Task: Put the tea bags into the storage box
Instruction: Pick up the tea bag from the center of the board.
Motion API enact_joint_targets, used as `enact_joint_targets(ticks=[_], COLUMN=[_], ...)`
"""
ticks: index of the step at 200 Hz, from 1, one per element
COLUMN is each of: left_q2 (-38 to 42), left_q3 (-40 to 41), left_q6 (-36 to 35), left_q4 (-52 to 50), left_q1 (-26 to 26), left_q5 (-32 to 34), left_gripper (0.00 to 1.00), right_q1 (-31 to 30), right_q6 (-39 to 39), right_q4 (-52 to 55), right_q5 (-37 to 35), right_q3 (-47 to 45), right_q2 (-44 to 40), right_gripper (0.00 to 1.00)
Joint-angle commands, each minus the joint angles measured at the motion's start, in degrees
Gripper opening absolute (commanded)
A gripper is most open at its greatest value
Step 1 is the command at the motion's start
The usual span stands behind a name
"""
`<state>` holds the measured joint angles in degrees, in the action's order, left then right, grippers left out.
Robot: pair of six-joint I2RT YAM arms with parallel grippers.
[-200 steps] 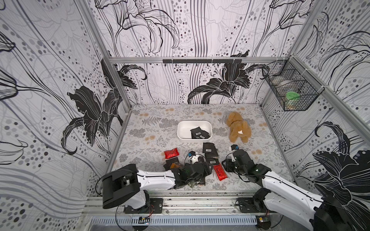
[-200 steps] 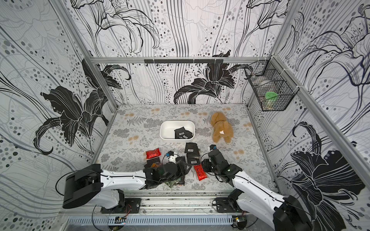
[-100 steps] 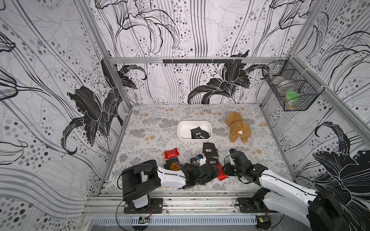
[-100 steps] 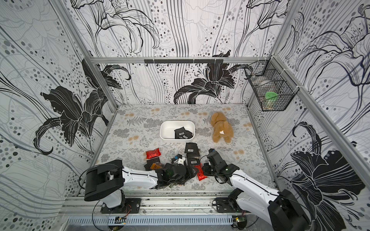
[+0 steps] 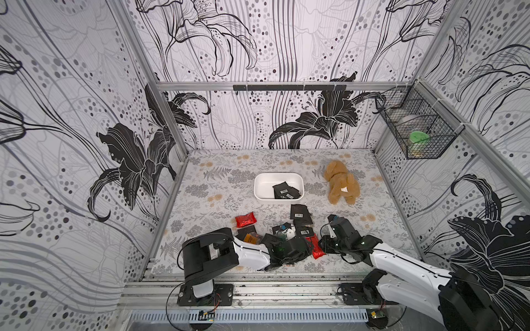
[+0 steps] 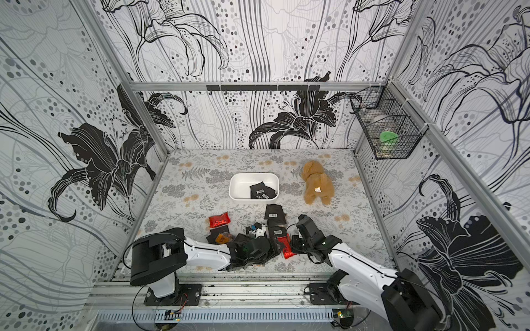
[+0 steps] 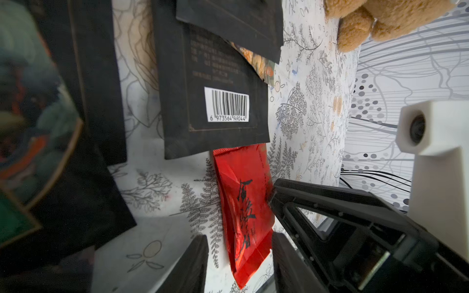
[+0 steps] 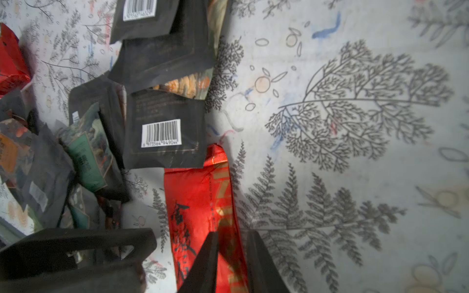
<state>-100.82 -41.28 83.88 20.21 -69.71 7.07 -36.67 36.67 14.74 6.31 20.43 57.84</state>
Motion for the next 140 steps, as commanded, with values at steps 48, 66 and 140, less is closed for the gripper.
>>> enact_joint_targets(ticks=[48,66,140], left_q2=[-3.05,-3.49,-5.70], left_q3=[-1.79,-1.62,-1.70], left_q6=[0.57,1.22,2.01], left_q4=[1.15,1.27,3.17], left_q1=[0.27,0.51,0.54], left_q5=[2.11,2.42,1.37], left_gripper=[0.38,0.36,0.30], right_q1=[-0.79,-0.95,-2.77], right_q6=[-0.06,0.07,0.97], right_q4=[-1.83,-1.74,-2.70], right_q5=[1.52,1.25,1.60], right_q3=[-1.59,-1.78,-2.14], right_q2=[0.69,0.35,0.62], right_gripper=[0.20,0.20,0.19])
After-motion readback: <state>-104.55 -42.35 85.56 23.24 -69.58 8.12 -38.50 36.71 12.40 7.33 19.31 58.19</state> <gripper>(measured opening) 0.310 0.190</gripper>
